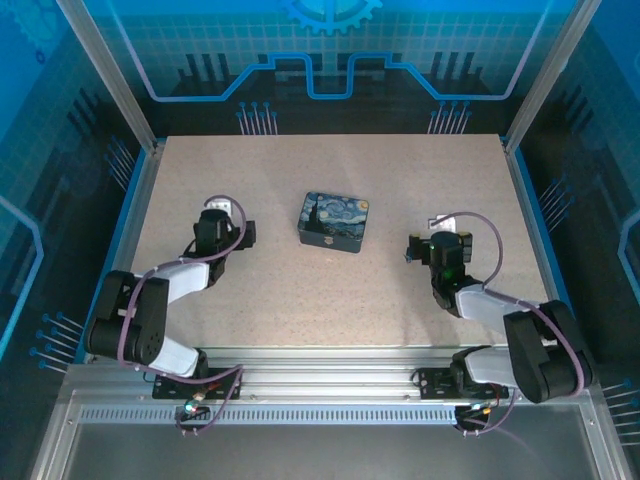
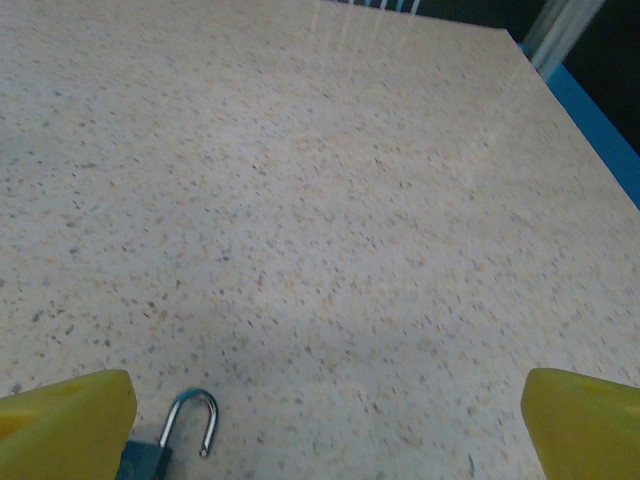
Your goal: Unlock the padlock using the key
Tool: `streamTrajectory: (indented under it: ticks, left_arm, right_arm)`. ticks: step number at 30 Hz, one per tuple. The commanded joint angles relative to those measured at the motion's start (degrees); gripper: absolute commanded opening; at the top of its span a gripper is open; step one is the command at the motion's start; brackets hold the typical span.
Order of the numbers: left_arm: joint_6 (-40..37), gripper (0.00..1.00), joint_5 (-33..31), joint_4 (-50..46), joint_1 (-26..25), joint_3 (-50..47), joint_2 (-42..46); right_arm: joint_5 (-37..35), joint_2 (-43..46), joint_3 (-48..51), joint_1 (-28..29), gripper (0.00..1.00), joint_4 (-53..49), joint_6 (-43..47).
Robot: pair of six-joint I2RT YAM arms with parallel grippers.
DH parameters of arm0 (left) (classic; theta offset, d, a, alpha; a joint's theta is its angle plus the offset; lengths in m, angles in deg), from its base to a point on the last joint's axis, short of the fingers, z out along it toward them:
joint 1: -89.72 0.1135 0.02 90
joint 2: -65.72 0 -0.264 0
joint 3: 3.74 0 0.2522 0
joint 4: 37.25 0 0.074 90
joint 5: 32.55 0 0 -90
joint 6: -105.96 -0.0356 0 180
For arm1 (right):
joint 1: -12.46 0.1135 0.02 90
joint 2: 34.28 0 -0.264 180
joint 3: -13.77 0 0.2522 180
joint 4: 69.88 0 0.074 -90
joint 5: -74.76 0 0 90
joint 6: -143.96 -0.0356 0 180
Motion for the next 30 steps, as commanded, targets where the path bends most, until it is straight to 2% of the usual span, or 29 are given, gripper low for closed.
streamTrajectory:
  ticks: [1,2,4,6,7,8,9,11,14,30]
  left_arm:
    - [-2.26,0.99,4.70,15.52,3.56,-3.72,-1.99]
    - [-1.56,0.99,6.88,13.94,4.30,-4.13,-0.86]
    - [-2.34,0.99,10.15,18.91,4.61,-6.56,-1.49]
    - [-3.10,0.99,11.13,29.40,4.74,-10.06,-4.48]
    - [-2.64,0.99,11.26,25.96,4.83,-9.11,-3.42]
    - [-2.51,0.99,11.56,24.30,5.03,-8.62,-3.33]
    - [-2.50,0.99,10.52,26.32,5.10,-9.02,-3.84]
    - [-2.13,0.99,8.78,26.17,4.94,-9.18,-3.63]
    - [-3.11,0.99,6.77,27.94,3.62,-9.98,-3.77]
    - [-3.12,0.99,6.46,27.61,3.50,-9.81,-3.69]
  right_arm:
    - [8.16,-1.66,0.26,-2.22,1.00,11.65,5.11]
    - [11.18,-2.55,0.56,-3.30,1.00,13.05,5.63]
    - [14.42,-5.49,1.48,-4.56,1.00,17.37,5.96]
    - [16.41,-10.83,1.16,-6.07,1.00,21.01,4.93]
    - [15.17,-13.04,-0.31,-6.50,1.00,21.81,4.81]
    - [15.95,-11.71,-3.46,-7.19,1.00,13.62,3.02]
    - [19.66,-12.04,-3.61,-9.31,1.00,13.37,2.26]
    - [16.77,-12.01,-3.46,-8.41,1.00,13.69,2.10]
    - [18.03,-11.82,-3.50,-8.95,1.00,13.40,1.93]
    - [18.13,-11.85,-3.59,-8.90,1.00,13.32,2.10]
